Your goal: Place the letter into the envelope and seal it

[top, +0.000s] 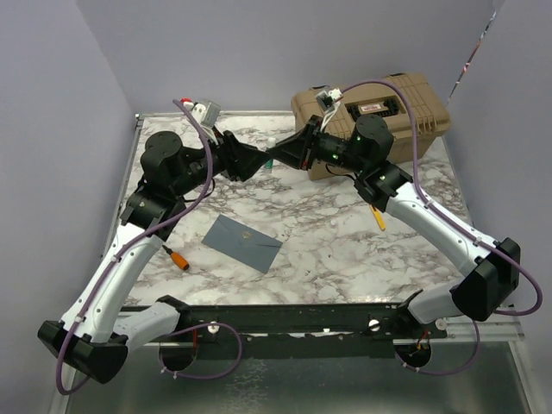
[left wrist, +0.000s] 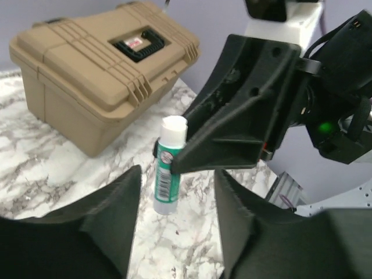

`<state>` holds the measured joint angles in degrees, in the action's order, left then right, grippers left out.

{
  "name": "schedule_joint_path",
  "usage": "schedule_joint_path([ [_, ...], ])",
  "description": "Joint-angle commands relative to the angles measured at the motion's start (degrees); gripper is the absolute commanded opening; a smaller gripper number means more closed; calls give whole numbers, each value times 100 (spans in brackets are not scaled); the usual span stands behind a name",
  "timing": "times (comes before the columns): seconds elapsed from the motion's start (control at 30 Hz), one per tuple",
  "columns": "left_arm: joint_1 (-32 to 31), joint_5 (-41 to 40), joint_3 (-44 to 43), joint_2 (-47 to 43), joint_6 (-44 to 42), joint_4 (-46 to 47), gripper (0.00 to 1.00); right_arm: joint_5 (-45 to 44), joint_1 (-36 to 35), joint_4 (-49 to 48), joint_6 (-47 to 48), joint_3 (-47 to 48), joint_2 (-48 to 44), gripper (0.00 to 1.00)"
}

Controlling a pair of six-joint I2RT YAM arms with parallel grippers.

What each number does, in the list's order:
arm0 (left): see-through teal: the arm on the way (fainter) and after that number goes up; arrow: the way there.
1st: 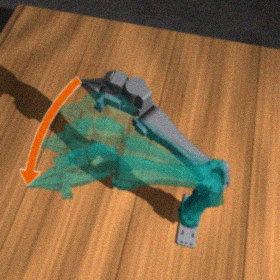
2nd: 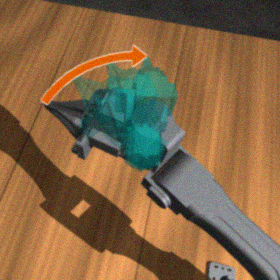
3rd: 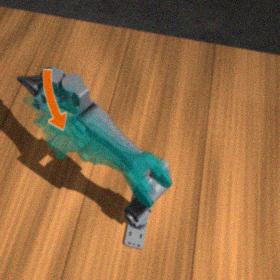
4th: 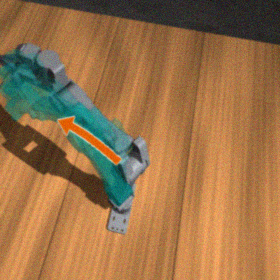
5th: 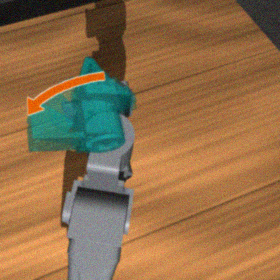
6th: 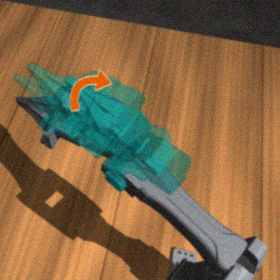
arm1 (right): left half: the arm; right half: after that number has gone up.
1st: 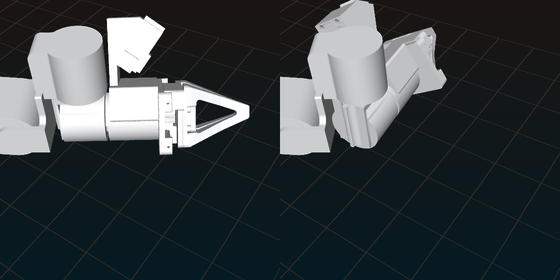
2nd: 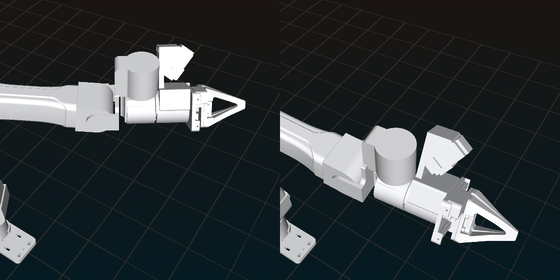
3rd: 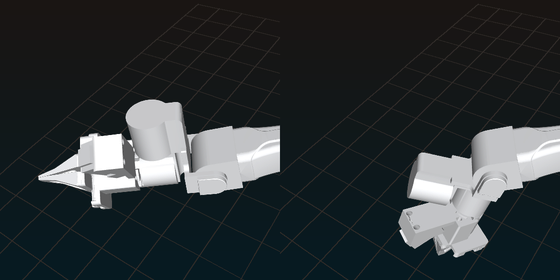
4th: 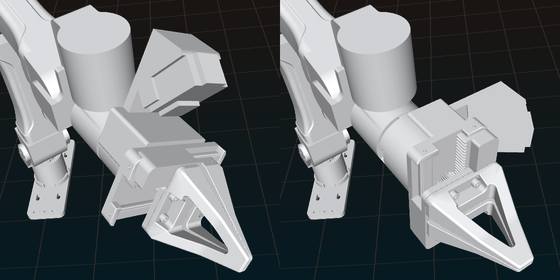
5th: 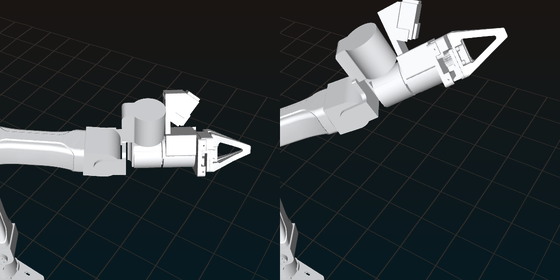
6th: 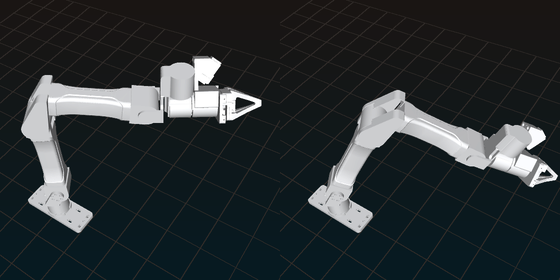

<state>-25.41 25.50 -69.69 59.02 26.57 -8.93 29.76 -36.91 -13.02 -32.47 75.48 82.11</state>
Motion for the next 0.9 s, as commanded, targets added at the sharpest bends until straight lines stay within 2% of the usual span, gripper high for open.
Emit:
schedule_joint_path([
  [0.0,51,690,-158,159,-49,-620,48,1108,8,307,1044,158,-178,0],
  [0.13,66,1026,-8,71,-223,-677,46,1228,15,48,835,122,-190,0],
  [0.23,71,1286,123,-73,-389,-680,53,1353,8,-197,650,117,-158,0],
  [0.33,71,1265,230,-153,-424,-650,54,1612,10,-335,546,154,-84,0],
  [0.53,70,1014,505,-220,-112,-251,40,2031,9,-662,237,195,87,0],
  [0.67,77,632,650,-290,14,-47,36,2407,8,-948,-55,169,192,0],
  [0.87,124,761,761,-273,154,132,32,2629,8,-1202,-338,49,218,0],
])
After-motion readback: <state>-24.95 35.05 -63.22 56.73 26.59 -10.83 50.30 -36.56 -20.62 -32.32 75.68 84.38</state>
